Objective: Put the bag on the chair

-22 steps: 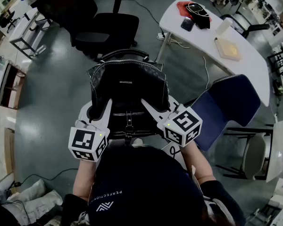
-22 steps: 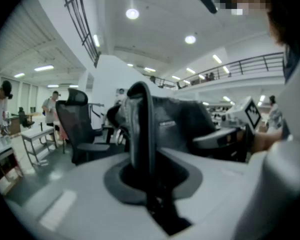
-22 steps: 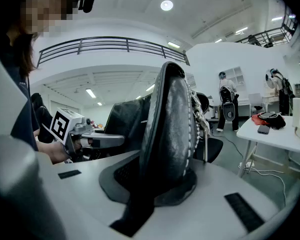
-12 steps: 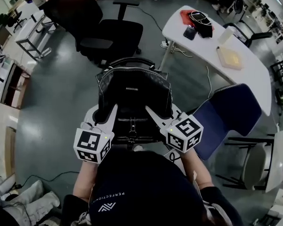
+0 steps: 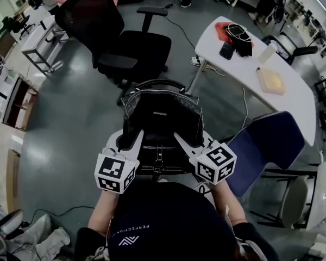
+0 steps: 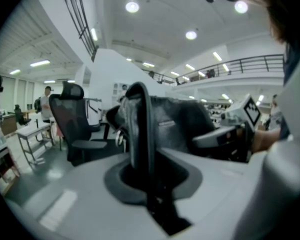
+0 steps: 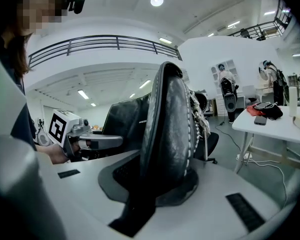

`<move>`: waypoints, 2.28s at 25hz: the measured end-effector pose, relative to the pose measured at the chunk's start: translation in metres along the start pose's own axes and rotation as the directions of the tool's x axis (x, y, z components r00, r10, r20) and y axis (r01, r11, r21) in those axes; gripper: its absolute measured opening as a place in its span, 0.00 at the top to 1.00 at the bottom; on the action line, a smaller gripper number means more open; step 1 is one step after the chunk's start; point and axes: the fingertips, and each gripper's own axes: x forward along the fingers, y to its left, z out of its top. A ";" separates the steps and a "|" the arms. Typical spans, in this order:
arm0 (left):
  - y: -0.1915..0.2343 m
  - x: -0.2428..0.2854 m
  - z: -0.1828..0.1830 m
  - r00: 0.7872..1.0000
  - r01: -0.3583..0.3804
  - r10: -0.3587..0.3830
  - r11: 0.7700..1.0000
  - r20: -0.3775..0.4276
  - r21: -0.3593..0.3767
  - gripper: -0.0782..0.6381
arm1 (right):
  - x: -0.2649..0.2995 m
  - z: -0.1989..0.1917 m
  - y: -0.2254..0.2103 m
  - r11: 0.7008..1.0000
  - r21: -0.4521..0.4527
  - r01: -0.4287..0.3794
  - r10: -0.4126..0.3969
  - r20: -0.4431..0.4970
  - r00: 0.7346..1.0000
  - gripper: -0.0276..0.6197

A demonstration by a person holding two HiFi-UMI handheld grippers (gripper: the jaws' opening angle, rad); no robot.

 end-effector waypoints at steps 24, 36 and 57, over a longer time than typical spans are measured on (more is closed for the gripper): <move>0.126 0.118 0.039 0.991 0.133 -0.133 0.989 -0.008 -0.059 0.81 | 0.126 0.065 -0.093 0.994 0.050 0.097 -0.095 -0.051 0.994 0.86; 0.164 0.166 0.061 0.984 0.176 -0.173 0.979 0.034 -0.099 0.81 | 0.161 0.098 -0.132 0.989 -0.013 0.150 -0.151 -0.074 0.986 0.85; 0.242 0.340 0.118 0.998 0.064 -0.061 0.969 0.020 -0.237 0.82 | 0.263 0.177 -0.307 0.997 -0.067 0.036 -0.046 -0.160 0.986 0.85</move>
